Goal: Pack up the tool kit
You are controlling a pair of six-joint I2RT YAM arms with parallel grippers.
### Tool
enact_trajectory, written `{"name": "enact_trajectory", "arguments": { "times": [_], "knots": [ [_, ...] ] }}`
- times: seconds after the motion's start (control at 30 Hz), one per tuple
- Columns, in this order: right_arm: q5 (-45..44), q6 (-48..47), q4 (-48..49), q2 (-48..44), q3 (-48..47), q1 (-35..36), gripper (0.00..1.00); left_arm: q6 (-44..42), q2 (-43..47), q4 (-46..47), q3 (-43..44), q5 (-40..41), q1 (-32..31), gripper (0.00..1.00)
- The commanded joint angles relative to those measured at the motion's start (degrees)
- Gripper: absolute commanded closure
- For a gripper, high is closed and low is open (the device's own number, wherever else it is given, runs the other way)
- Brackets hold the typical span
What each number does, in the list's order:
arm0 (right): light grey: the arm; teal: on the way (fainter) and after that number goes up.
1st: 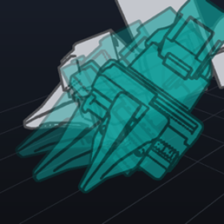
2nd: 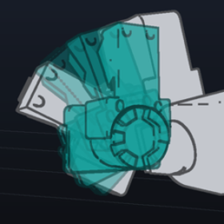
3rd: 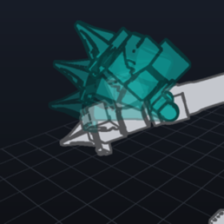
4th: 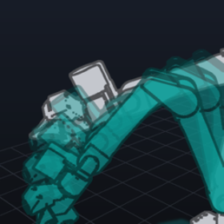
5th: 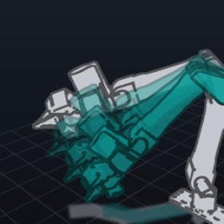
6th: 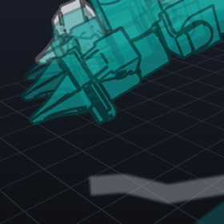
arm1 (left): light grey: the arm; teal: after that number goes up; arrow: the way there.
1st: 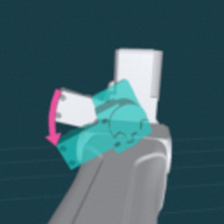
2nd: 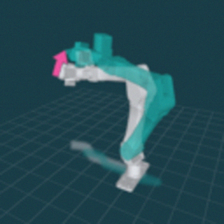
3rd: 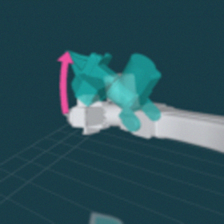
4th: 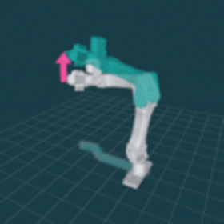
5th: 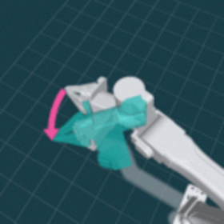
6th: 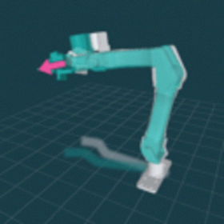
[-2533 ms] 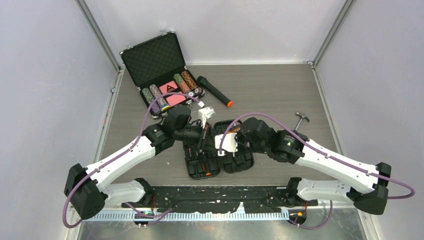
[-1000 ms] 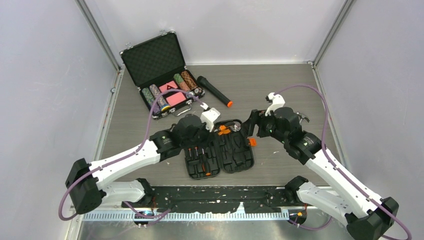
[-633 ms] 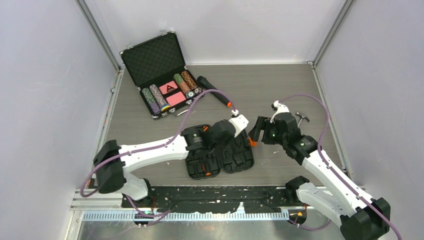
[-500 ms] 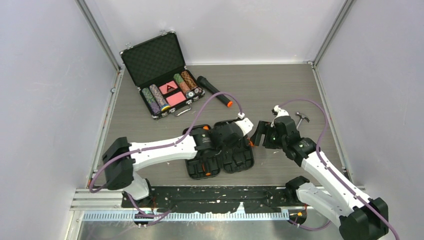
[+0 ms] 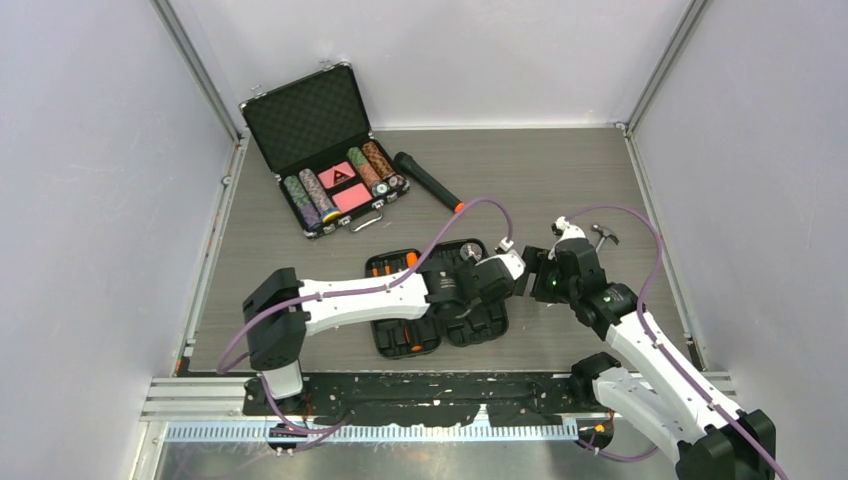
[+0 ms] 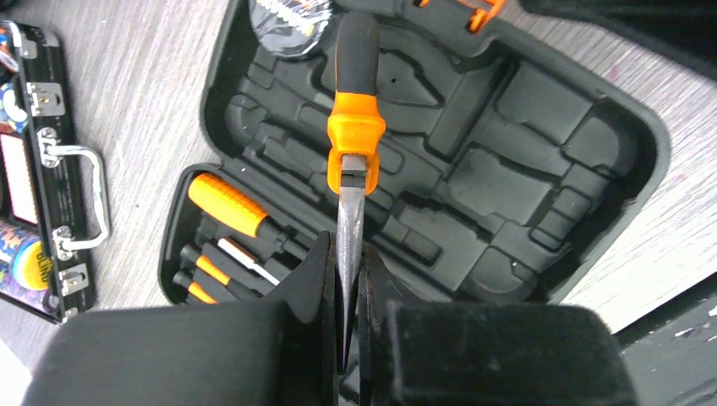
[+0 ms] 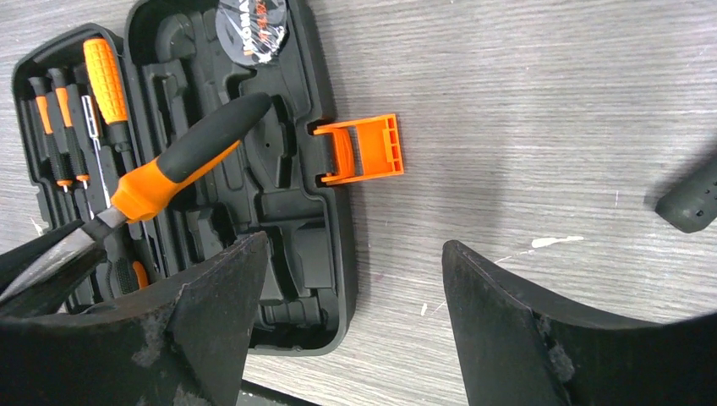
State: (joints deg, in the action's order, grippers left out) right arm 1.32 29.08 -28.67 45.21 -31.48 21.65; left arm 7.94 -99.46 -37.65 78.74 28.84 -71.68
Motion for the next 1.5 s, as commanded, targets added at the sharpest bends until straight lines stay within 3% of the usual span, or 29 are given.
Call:
{"name": "enact_trajectory", "arguments": {
  "times": [0.0, 0.27, 0.53, 0.9, 1.23, 1.3, 1.47],
  "knots": [
    [0.7, 0.1, 1.7, -1.7, 0.9, -0.2, 0.2, 2.6, -3.1, -1.7, 5.5, 1.4, -1.1, 1.0],
    [0.6, 0.2, 1.7, -3.8, 1.9, -0.5, 0.2, 8.1, -9.1, -11.2, 11.4, 7.0, -1.7, 1.0],
    [0.8, 0.4, 1.7, -4.5, 2.6, -0.7, 0.2, 6.8, -9.2, -12.0, 12.7, 11.6, -1.7, 1.0],
    [0.8, 0.4, 1.4, -5.9, 3.2, -1.0, 0.2, 6.2, -12.4, -11.2, 16.6, 5.3, -1.8, 1.0],
    [0.4, 0.2, 1.3, -6.4, 3.4, -1.3, 0.2, 9.2, -17.5, -15.1, 19.4, 4.6, -1.7, 0.94],
    [0.5, 0.2, 1.3, -6.4, 3.4, -1.3, 0.2, 9.1, -18.9, -16.5, 21.3, 4.2, -1.7, 0.92],
    [0.3, -0.1, 1.3, -6.7, 3.4, -1.5, 0.2, 9.1, -18.1, -15.2, 21.2, 1.4, -2.0, 0.63]
  ]
}}
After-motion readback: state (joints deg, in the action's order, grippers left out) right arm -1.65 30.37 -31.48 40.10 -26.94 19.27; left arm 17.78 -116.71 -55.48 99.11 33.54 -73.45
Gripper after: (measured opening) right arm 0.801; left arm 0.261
